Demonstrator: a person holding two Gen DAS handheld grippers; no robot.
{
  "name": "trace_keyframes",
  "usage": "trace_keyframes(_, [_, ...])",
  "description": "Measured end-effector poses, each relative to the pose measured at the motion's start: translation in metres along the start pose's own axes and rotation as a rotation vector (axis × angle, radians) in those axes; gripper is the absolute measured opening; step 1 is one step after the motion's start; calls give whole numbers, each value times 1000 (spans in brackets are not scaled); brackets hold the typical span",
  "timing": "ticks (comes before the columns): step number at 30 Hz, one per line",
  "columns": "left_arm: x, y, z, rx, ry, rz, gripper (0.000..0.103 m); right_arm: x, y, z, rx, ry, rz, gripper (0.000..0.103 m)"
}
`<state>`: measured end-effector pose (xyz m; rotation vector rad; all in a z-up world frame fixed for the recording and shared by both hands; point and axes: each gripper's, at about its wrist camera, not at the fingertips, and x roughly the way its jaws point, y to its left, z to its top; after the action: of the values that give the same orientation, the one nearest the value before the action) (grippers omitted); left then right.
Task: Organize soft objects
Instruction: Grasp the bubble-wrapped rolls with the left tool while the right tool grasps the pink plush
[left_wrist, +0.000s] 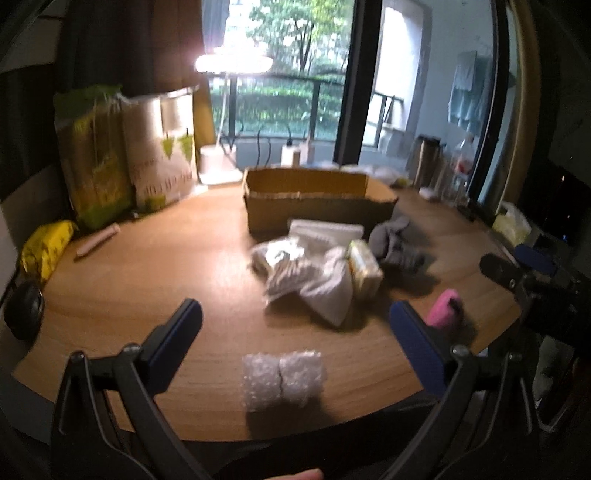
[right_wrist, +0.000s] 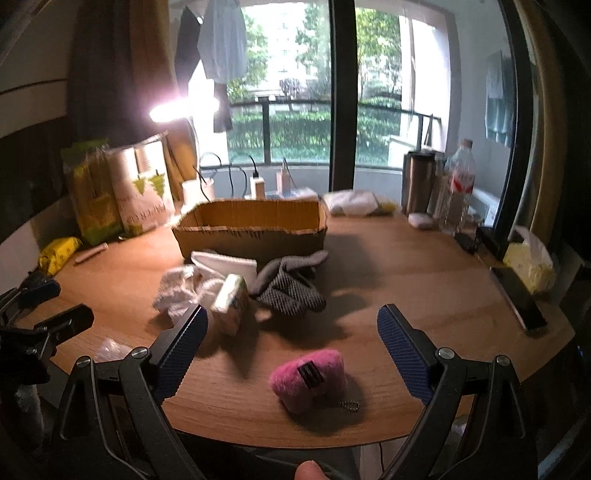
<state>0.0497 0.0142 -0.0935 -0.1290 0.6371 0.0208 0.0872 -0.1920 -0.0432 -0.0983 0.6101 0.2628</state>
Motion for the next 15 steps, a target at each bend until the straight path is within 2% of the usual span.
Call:
trace_keyframes(8, [43,6,-22,8,175,26,102,36,-12,-17,27,104,-15,95])
trace_keyframes(15, [67,5,-33,21,268,30,101,64,-23,-33,50,185,-16,95])
